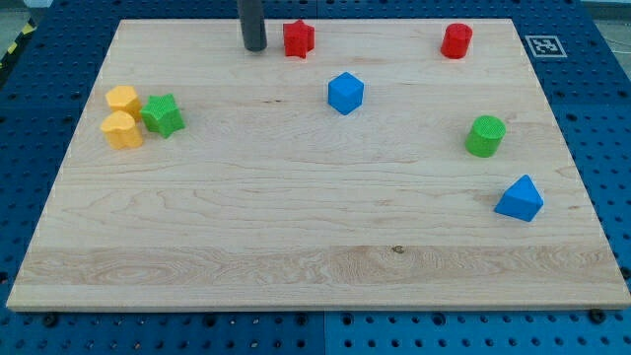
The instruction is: Move red star to the top center
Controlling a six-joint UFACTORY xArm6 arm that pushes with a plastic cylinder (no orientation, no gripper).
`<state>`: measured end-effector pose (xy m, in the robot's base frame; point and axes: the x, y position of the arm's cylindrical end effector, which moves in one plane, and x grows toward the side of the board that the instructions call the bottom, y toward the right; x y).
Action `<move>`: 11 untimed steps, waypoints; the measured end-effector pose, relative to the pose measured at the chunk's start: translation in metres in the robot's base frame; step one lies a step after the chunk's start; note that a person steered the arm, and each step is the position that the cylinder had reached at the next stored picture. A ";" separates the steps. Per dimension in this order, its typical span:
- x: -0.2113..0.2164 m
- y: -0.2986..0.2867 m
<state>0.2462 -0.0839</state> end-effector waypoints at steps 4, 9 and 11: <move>-0.009 0.025; -0.006 0.054; -0.003 0.048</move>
